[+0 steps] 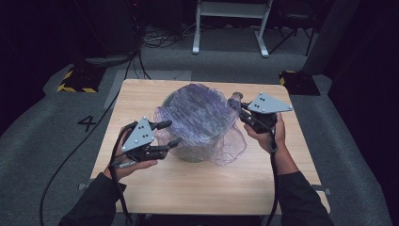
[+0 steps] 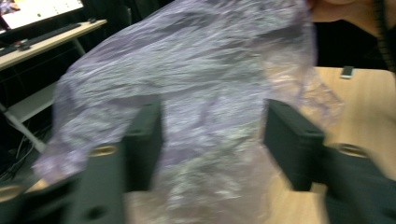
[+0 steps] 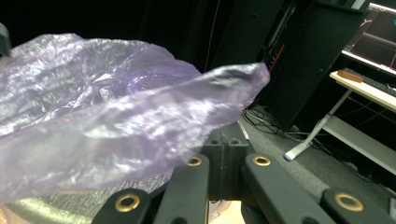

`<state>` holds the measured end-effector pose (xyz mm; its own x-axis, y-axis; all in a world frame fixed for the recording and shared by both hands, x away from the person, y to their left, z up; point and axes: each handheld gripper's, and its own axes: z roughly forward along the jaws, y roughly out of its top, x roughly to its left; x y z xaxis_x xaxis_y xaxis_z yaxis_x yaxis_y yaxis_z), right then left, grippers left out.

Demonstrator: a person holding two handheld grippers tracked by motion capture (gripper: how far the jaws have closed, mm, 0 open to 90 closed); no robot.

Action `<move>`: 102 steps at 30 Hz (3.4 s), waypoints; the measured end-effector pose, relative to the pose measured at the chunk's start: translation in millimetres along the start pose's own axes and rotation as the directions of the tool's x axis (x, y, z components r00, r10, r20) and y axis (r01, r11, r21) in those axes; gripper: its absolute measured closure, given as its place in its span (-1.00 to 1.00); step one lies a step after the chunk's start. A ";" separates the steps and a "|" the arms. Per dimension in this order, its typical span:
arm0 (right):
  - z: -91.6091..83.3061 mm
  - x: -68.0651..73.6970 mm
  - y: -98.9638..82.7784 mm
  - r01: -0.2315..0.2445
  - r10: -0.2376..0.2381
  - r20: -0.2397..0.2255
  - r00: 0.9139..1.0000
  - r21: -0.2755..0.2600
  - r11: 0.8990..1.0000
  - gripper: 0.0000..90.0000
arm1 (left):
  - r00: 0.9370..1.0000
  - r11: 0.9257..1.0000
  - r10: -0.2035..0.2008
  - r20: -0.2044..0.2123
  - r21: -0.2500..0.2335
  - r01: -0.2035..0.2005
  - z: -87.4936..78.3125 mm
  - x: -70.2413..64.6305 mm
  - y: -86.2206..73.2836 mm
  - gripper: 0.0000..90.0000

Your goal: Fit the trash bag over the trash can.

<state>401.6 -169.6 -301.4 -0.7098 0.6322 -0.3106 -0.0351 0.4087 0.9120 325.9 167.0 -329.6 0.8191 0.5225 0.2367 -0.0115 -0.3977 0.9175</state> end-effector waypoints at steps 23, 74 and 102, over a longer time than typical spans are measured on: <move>-2.6 -5.0 -0.5 -0.037 0.037 -0.001 0.999 0.031 0.999 1.00 | 0.998 0.996 0.042 0.051 0.072 -0.046 16.4 -13.8 10.2 -0.53; 49.5 -39.2 -18.4 -0.115 0.111 0.036 0.993 0.124 0.986 0.99 | 0.978 0.990 -0.123 -0.168 0.046 0.132 30.2 96.3 -7.0 1.00; 87.2 -57.3 -51.5 -0.257 0.243 0.090 0.966 0.207 0.944 0.96 | 0.916 0.919 -0.351 -0.193 0.117 0.377 65.3 138.3 -66.3 1.00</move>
<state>505.5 -169.5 -353.9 -0.6308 0.7691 -0.1026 0.2950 0.3601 0.8851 477.3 216.4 -378.6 0.6437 0.7641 -0.0432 0.3650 -0.2568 0.8949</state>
